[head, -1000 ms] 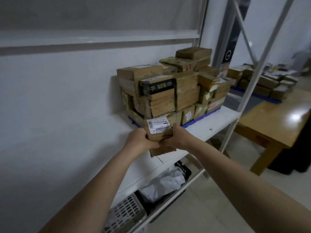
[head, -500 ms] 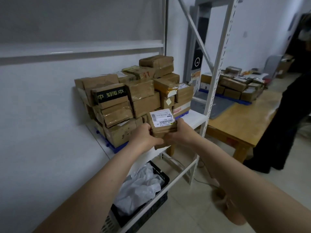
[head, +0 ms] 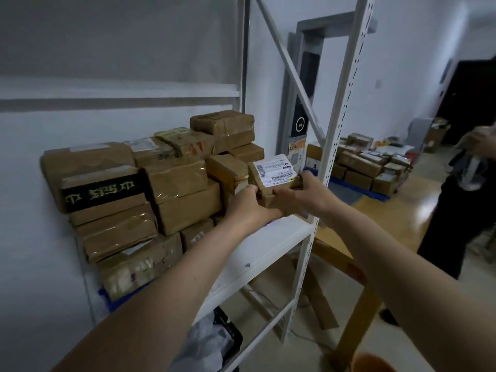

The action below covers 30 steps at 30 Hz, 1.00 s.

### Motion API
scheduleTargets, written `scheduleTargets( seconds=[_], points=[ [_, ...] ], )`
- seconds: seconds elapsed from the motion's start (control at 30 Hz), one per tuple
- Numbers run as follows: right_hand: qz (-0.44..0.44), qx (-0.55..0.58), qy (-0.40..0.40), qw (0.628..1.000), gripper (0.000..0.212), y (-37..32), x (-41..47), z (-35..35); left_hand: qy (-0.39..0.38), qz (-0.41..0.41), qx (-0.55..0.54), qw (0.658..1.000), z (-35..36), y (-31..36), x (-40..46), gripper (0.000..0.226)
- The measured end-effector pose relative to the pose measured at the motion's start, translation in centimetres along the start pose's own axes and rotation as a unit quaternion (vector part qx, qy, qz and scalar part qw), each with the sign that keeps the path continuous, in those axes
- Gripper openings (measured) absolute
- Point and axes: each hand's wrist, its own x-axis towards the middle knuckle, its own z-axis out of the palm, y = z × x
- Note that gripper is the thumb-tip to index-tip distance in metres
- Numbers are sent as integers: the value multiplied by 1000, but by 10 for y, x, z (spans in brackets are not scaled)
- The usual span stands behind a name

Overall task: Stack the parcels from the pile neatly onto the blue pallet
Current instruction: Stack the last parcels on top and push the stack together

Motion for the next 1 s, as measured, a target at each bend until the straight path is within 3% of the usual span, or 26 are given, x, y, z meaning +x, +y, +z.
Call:
scheduleTargets(
  seconds=[0.23, 0.37, 0.53, 0.63, 0.83, 1.0],
  points=[
    [-18, 7, 10, 1000, 49, 17, 93, -21, 17, 12, 30, 999, 18, 17, 86, 54],
    [-15, 13, 7, 1000, 51, 32, 133, -22, 30, -3, 13, 999, 30, 17, 117, 71],
    [-20, 18, -28, 999, 57, 44, 190, -16, 90, -19, 104, 990, 35, 16, 163, 70],
    [-37, 18, -44, 998, 59, 51, 223, -10, 141, -50, 209, 966, 40, 10, 185, 63],
    [-64, 10, -94, 993, 59, 71, 274, 2, 231, -73, 393, 887, 49, 2, 221, 58],
    [-55, 25, -125, 990, 60, 84, 295, 13, 273, -78, 427, 859, 56, -6, 236, 63]
  ],
)
